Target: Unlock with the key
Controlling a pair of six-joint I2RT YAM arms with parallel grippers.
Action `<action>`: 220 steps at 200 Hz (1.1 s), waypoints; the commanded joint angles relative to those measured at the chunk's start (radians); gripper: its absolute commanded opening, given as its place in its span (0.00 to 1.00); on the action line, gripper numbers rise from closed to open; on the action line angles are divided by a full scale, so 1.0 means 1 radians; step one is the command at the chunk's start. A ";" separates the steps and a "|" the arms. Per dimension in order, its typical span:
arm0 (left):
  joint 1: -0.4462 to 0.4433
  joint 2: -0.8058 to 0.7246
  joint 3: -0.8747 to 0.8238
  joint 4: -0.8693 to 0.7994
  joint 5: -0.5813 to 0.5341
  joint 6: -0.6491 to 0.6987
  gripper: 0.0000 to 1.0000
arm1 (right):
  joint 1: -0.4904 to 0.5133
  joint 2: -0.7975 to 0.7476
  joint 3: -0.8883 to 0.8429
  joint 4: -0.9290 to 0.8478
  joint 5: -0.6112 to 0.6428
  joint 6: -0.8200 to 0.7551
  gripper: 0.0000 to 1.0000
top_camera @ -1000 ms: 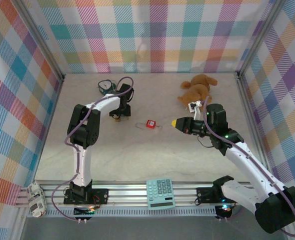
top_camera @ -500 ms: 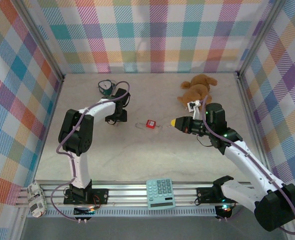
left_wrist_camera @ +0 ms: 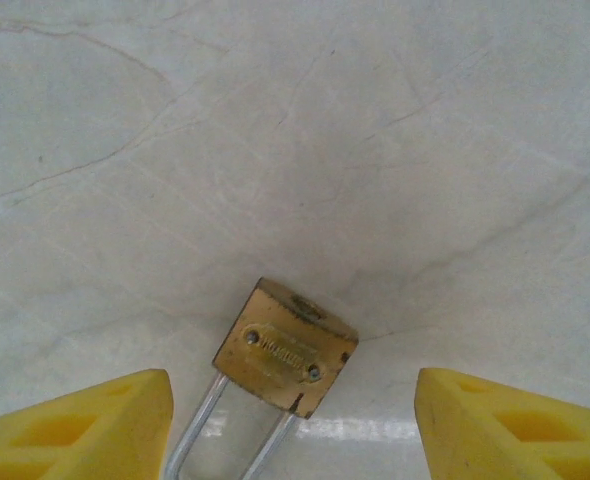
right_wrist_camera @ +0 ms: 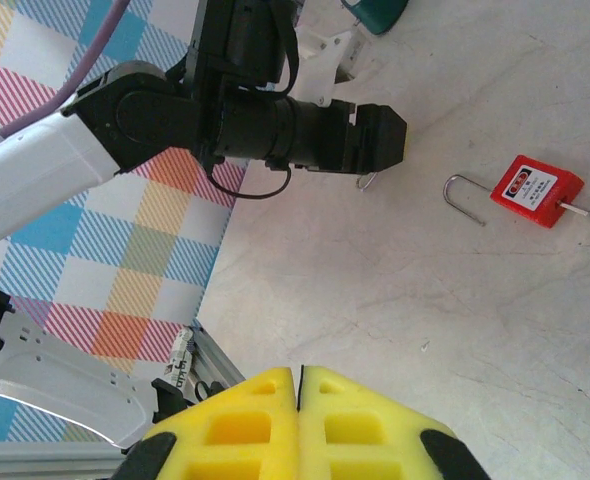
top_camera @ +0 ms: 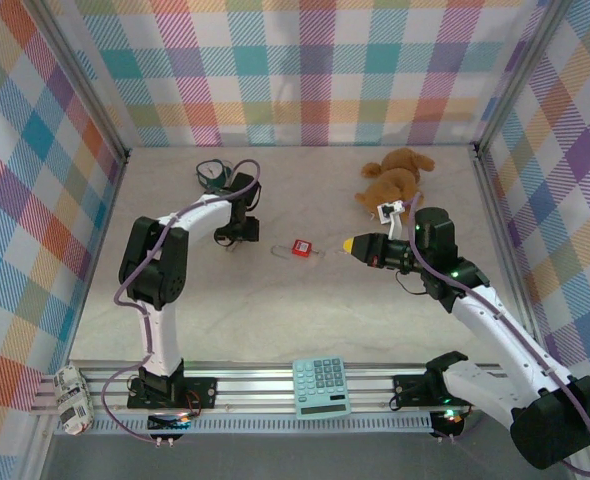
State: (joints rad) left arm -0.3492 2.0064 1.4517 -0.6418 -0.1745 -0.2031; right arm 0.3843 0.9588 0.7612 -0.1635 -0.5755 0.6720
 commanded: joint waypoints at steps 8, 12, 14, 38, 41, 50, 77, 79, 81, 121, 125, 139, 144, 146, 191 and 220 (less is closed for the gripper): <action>0.039 0.034 0.076 -0.133 0.105 0.085 0.64 | -0.007 -0.015 0.012 -0.011 -0.001 -0.008 0.03; 0.045 0.042 0.092 -0.153 0.117 0.100 0.64 | -0.007 -0.014 0.011 -0.010 0.000 -0.010 0.03; 0.046 0.047 0.099 -0.164 0.120 0.106 0.64 | -0.007 -0.014 0.012 -0.010 0.000 -0.009 0.03; 0.055 0.124 0.217 -0.301 0.141 0.187 0.62 | -0.007 -0.007 0.011 -0.003 -0.006 -0.008 0.03; 0.055 0.136 0.228 -0.316 0.145 0.196 0.62 | -0.007 -0.005 0.011 -0.003 -0.007 -0.007 0.03; 0.054 0.163 0.263 -0.343 0.158 0.216 0.60 | -0.007 -0.005 0.011 0.001 -0.009 -0.006 0.03; 0.055 0.188 0.294 -0.368 0.148 0.227 0.57 | -0.007 -0.010 0.015 -0.010 -0.005 -0.013 0.03; 0.055 0.188 0.294 -0.368 0.151 0.228 0.57 | -0.007 -0.010 0.016 -0.010 -0.006 -0.013 0.03; 0.055 0.188 0.294 -0.368 0.153 0.230 0.57 | -0.007 -0.010 0.016 -0.011 -0.004 -0.012 0.03; 0.058 0.218 0.346 -0.398 0.151 0.245 0.56 | -0.007 -0.007 0.013 -0.007 -0.003 -0.013 0.03; 0.059 0.220 0.350 -0.401 0.152 0.247 0.56 | -0.007 -0.006 0.012 -0.006 -0.002 -0.014 0.03; 0.066 0.231 0.364 -0.408 0.153 0.256 0.55 | -0.007 -0.006 0.011 -0.009 -0.003 -0.013 0.03; 0.070 0.235 0.371 -0.412 0.159 0.261 0.55 | -0.007 -0.006 0.011 -0.010 -0.004 -0.014 0.03; 0.070 0.238 0.372 -0.415 0.162 0.262 0.54 | -0.007 -0.006 0.011 -0.010 -0.004 -0.014 0.03; 0.084 0.265 0.387 -0.429 0.184 0.261 0.51 | -0.007 -0.003 0.013 -0.010 0.001 -0.014 0.03; 0.099 0.283 0.401 -0.441 0.199 0.261 0.48 | -0.007 0.003 0.009 -0.006 0.002 -0.015 0.03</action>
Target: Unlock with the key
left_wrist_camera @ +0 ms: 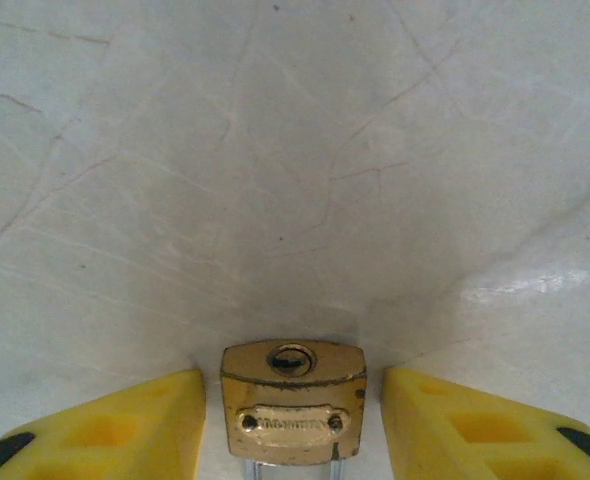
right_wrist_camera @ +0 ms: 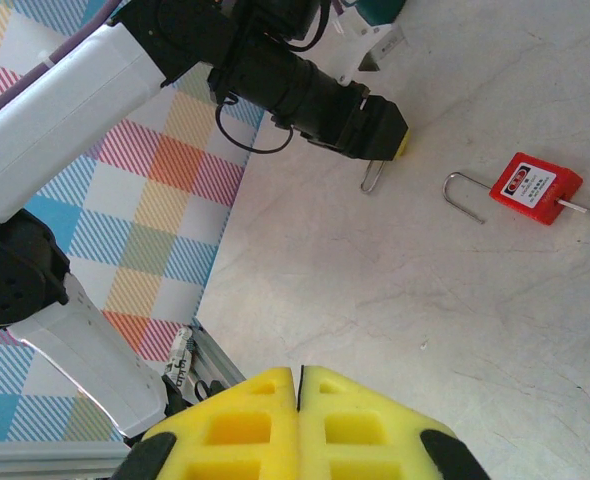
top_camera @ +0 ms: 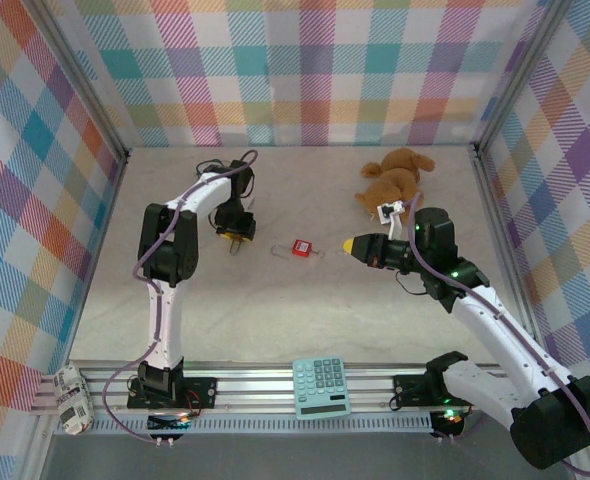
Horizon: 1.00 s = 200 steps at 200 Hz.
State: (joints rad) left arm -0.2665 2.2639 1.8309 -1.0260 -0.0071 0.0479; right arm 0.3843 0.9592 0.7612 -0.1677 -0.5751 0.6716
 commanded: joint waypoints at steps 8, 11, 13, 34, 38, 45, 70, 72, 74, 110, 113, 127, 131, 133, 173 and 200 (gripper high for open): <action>0.019 0.029 0.027 -0.061 0.037 0.010 0.48 | -0.006 0.004 0.008 -0.001 0.000 -0.011 0.03; 0.019 0.030 0.028 -0.062 0.039 0.009 0.48 | -0.007 0.005 0.008 0.000 -0.001 -0.011 0.03; 0.019 0.032 0.029 -0.062 0.038 0.009 0.48 | -0.006 0.005 0.007 -0.001 -0.002 -0.012 0.03; 0.021 0.046 0.037 -0.074 0.018 0.013 0.46 | -0.007 0.000 0.007 -0.001 0.001 -0.014 0.03; 0.021 0.050 0.038 -0.079 0.014 0.013 0.45 | -0.007 0.000 0.008 -0.002 0.001 -0.014 0.03; 0.021 0.054 0.042 -0.083 0.008 0.016 0.44 | -0.006 0.001 0.010 -0.002 0.002 -0.014 0.03; 0.021 0.064 0.045 -0.091 0.000 0.015 0.40 | -0.007 0.005 0.009 0.000 0.003 -0.014 0.03; 0.021 0.063 0.045 -0.092 -0.002 0.015 0.39 | -0.007 0.006 0.010 0.002 0.002 -0.013 0.03; 0.021 0.064 0.045 -0.091 -0.005 0.015 0.39 | -0.006 0.006 0.009 0.001 0.001 -0.013 0.03; 0.019 0.062 0.055 -0.111 -0.004 0.024 0.31 | -0.007 0.006 0.008 0.002 0.005 -0.015 0.03; 0.019 0.061 0.055 -0.112 -0.002 0.024 0.30 | -0.007 0.006 0.008 0.001 0.004 -0.015 0.03; 0.018 0.051 0.049 -0.112 0.006 0.028 0.29 | -0.007 0.006 0.007 0.003 0.003 -0.013 0.03; 0.017 0.047 0.046 -0.112 0.009 0.028 0.29 | -0.007 0.006 0.007 0.004 0.003 -0.013 0.03; 0.016 0.045 0.045 -0.111 0.011 0.029 0.28 | -0.007 0.007 0.008 0.004 0.004 -0.014 0.03; -0.002 -0.021 -0.006 -0.064 0.045 0.032 0.26 | -0.007 0.015 0.007 0.006 0.006 -0.020 0.03; -0.024 -0.086 -0.060 -0.007 0.077 0.029 0.26 | -0.007 0.022 0.006 -0.001 0.012 -0.032 0.03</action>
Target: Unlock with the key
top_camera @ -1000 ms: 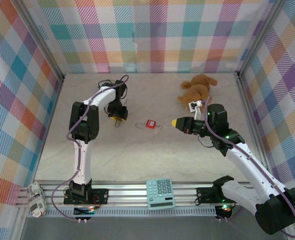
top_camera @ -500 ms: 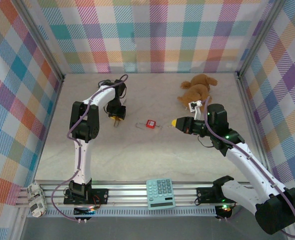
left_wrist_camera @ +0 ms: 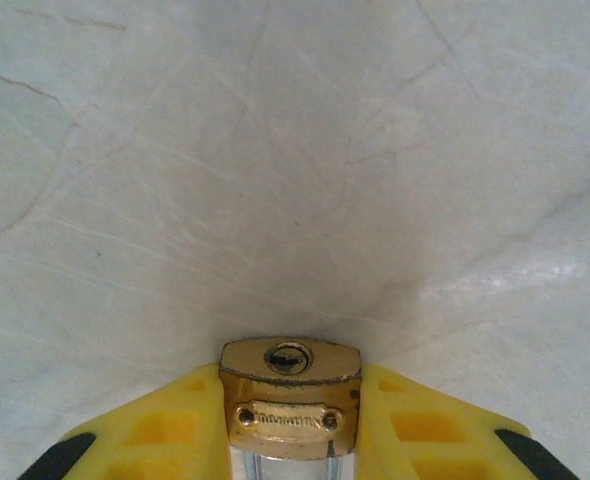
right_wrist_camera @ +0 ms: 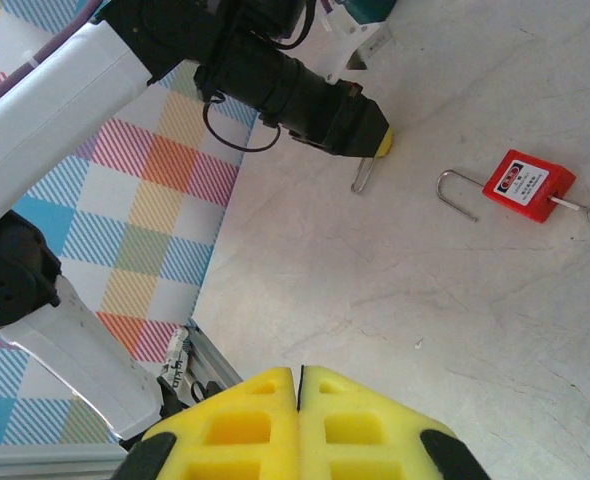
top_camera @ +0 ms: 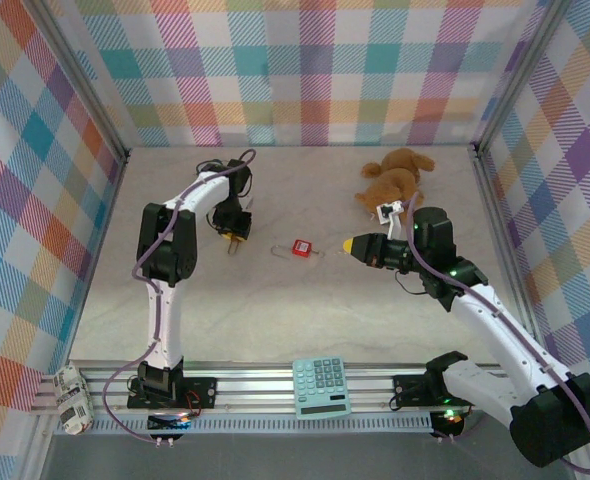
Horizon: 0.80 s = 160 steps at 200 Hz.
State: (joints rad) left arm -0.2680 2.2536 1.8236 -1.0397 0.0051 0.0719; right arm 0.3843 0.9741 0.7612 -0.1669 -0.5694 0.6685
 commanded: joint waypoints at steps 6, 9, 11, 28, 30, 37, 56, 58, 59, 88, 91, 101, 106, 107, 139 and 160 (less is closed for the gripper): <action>-0.028 -0.092 -0.065 0.019 0.070 0.006 0.26 | -0.007 0.008 0.007 -0.004 0.009 -0.032 0.03; -0.030 -0.099 -0.073 0.026 0.074 0.005 0.26 | -0.006 0.006 0.006 -0.006 0.012 -0.034 0.03; -0.032 -0.105 -0.077 0.031 0.075 0.005 0.26 | -0.007 0.006 0.007 -0.007 0.012 -0.035 0.03; -0.043 -0.151 -0.128 0.078 0.099 0.003 0.26 | -0.007 0.008 0.004 -0.010 0.019 -0.044 0.03; -0.044 -0.156 -0.135 0.084 0.102 0.001 0.26 | -0.006 0.008 0.005 -0.011 0.020 -0.046 0.03; -0.048 -0.174 -0.156 0.101 0.109 -0.002 0.26 | -0.007 0.010 0.004 -0.012 0.021 -0.046 0.03; -0.060 -0.217 -0.214 0.148 0.128 -0.010 0.26 | -0.007 0.009 0.003 -0.011 0.021 -0.050 0.03; -0.061 -0.221 -0.219 0.153 0.129 -0.011 0.26 | -0.005 0.010 0.004 -0.011 0.021 -0.049 0.03; -0.062 -0.224 -0.223 0.155 0.130 -0.012 0.26 | -0.006 0.010 0.003 -0.011 0.021 -0.050 0.03; -0.098 -0.269 -0.285 0.167 0.134 -0.018 0.26 | -0.007 0.015 0.005 -0.016 0.026 -0.056 0.03; -0.105 -0.272 -0.290 0.164 0.133 -0.018 0.26 | -0.007 0.014 0.005 -0.018 0.025 -0.058 0.03; -0.130 -0.283 -0.313 0.164 0.128 -0.021 0.26 | -0.006 0.011 0.004 -0.020 0.029 -0.061 0.03; -0.144 -0.290 -0.325 0.161 0.124 -0.024 0.26 | -0.007 0.010 0.004 -0.024 0.032 -0.064 0.03; -0.148 -0.291 -0.328 0.161 0.122 -0.024 0.26 | -0.007 0.010 0.004 -0.024 0.033 -0.065 0.03; -0.292 -0.310 -0.412 0.175 0.111 -0.054 0.27 | -0.010 -0.011 -0.003 -0.045 0.046 -0.078 0.03; -0.388 -0.309 -0.448 0.175 0.059 -0.080 0.28 | -0.013 -0.028 -0.006 -0.066 0.046 -0.082 0.03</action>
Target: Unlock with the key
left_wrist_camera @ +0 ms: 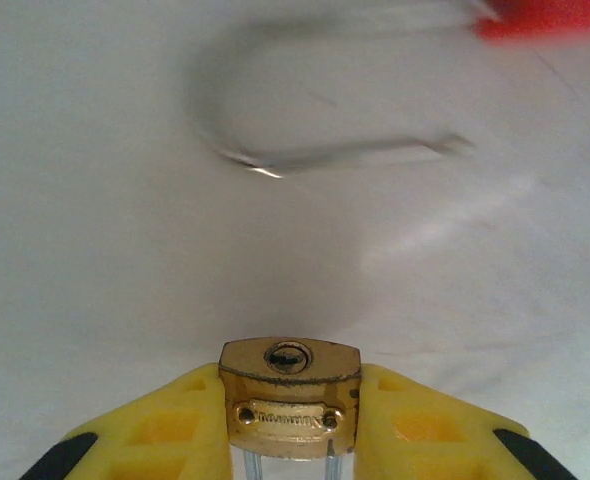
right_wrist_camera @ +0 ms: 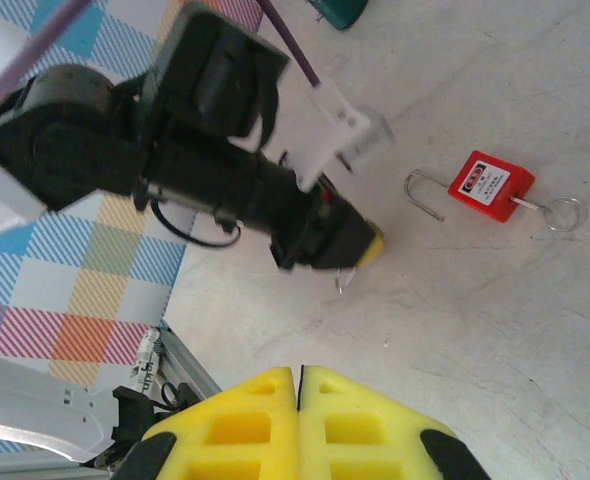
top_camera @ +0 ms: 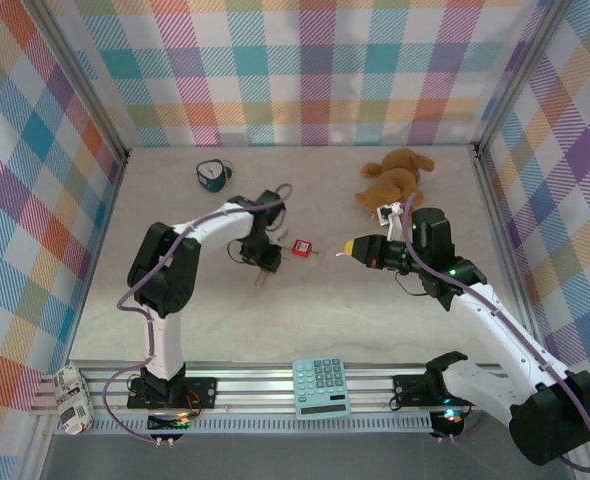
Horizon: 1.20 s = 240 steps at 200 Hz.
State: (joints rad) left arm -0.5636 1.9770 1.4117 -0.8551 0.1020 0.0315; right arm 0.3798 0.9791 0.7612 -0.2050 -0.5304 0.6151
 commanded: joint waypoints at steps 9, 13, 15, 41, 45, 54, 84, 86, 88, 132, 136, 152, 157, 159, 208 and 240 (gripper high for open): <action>-0.125 -0.029 -0.045 -0.015 -0.062 -0.056 0.28 | -0.009 -0.046 -0.006 -0.039 0.009 -0.032 0.03; -0.140 -0.028 -0.050 -0.013 -0.065 -0.059 0.28 | -0.010 -0.052 -0.006 -0.045 0.011 -0.034 0.03; -0.146 -0.028 -0.051 -0.016 -0.064 -0.061 0.28 | -0.011 -0.055 -0.007 -0.047 0.011 -0.036 0.03; -0.213 -0.004 -0.062 -0.039 -0.088 -0.074 0.32 | -0.013 -0.081 -0.008 -0.079 0.022 -0.046 0.03; -0.219 -0.001 -0.063 -0.042 -0.094 -0.075 0.33 | -0.013 -0.085 -0.009 -0.081 0.024 -0.046 0.03; -0.224 0.003 -0.069 -0.045 -0.095 -0.074 0.35 | -0.015 -0.092 -0.013 -0.087 0.025 -0.047 0.03; -0.223 0.008 -0.086 -0.055 -0.103 -0.053 0.50 | -0.019 -0.122 -0.026 -0.116 0.044 -0.060 0.03; -0.223 0.009 -0.082 -0.057 -0.101 -0.051 0.50 | -0.020 -0.123 -0.027 -0.118 0.046 -0.061 0.03; -0.222 0.011 -0.081 -0.061 -0.099 -0.050 0.50 | -0.021 -0.125 -0.028 -0.119 0.047 -0.062 0.03; -0.222 0.037 -0.048 -0.103 -0.088 -0.040 0.49 | -0.029 -0.143 -0.042 -0.123 0.045 -0.057 0.03; -0.222 0.038 -0.048 -0.109 -0.090 -0.041 0.49 | -0.029 -0.146 -0.042 -0.125 0.046 -0.058 0.03; -0.223 0.041 -0.047 -0.138 -0.113 -0.038 0.49 | -0.030 -0.153 -0.041 -0.131 0.051 -0.063 0.03; -0.222 0.041 -0.049 -0.141 -0.122 -0.038 0.49 | -0.030 -0.153 -0.041 -0.131 0.050 -0.064 0.03; -0.222 0.040 -0.049 -0.141 -0.125 -0.038 0.49 | -0.030 -0.154 -0.042 -0.131 0.050 -0.065 0.03; -0.221 0.026 -0.017 -0.177 -0.133 -0.046 0.50 | -0.030 -0.149 -0.047 -0.121 0.044 -0.060 0.03; -0.220 0.046 0.007 -0.164 -0.102 -0.034 0.49 | -0.032 -0.152 -0.047 -0.118 0.044 -0.061 0.03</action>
State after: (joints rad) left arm -0.7849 1.9892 1.3838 -0.9699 -0.0158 -0.0101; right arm 0.3531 0.8375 0.7250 -0.3244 -0.4820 0.5671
